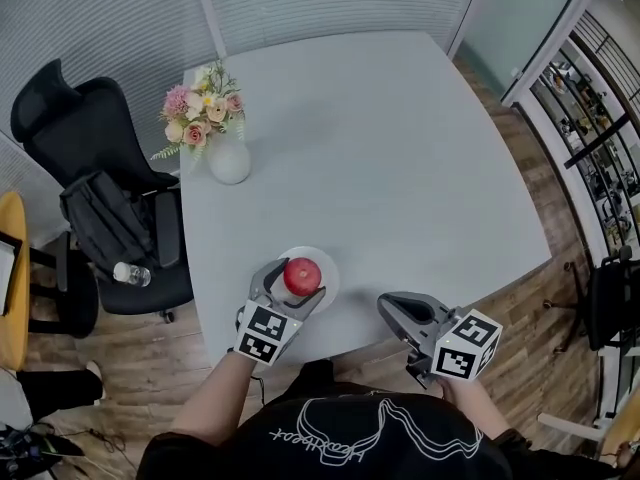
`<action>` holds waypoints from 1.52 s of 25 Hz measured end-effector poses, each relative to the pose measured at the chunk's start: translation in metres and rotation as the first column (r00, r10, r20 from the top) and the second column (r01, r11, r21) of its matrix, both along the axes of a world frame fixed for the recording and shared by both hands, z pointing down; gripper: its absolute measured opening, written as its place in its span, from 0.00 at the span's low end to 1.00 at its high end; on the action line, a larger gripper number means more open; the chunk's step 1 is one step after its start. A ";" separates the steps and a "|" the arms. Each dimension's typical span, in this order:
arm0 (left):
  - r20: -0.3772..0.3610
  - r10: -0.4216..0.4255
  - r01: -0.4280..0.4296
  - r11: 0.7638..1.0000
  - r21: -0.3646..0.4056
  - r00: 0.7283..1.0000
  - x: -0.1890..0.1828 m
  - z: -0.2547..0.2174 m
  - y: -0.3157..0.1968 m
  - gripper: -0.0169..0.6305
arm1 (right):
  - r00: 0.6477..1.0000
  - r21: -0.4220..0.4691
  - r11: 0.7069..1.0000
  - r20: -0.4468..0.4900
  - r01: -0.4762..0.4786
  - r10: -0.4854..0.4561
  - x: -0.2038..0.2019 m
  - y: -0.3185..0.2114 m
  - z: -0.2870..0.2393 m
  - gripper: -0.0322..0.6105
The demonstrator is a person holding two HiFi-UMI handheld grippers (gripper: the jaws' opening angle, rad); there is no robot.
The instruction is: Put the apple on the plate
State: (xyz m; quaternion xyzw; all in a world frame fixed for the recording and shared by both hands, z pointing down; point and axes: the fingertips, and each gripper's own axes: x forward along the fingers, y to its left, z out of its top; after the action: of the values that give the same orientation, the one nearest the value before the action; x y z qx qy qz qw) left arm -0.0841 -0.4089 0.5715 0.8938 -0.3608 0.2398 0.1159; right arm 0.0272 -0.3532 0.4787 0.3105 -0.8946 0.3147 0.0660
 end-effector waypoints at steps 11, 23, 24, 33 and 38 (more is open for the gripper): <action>0.075 0.005 -0.001 0.998 -0.062 0.997 -0.003 0.032 -0.004 0.59 | 0.999 -0.037 0.999 0.013 -0.037 0.037 0.008 -0.003 0.013 0.06; 0.090 0.005 0.004 0.996 -0.092 0.996 -0.005 0.047 -0.007 0.59 | 0.997 -0.067 0.994 0.014 -0.081 0.082 0.025 -0.004 0.021 0.06; 0.089 0.005 0.003 0.996 -0.093 0.996 -0.005 0.047 -0.007 0.59 | 0.996 -0.066 0.994 0.016 -0.083 0.084 0.026 -0.004 0.021 0.06; 0.074 0.004 0.004 0.994 -0.107 0.997 -0.006 0.048 -0.005 0.59 | 0.996 -0.093 0.992 0.034 -0.083 0.087 0.031 0.001 0.025 0.06; 0.059 -0.013 0.018 0.995 -0.099 0.998 -0.010 0.041 -0.002 0.59 | 0.995 -0.087 0.993 0.044 -0.082 0.086 0.033 0.008 0.020 0.06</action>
State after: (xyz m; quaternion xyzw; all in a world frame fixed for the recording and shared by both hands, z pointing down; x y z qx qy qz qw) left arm -0.0940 -0.4110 0.6130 0.8767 -0.3586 0.2825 0.1516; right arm 0.0601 -0.3453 0.4987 0.3371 -0.8678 0.3623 0.0446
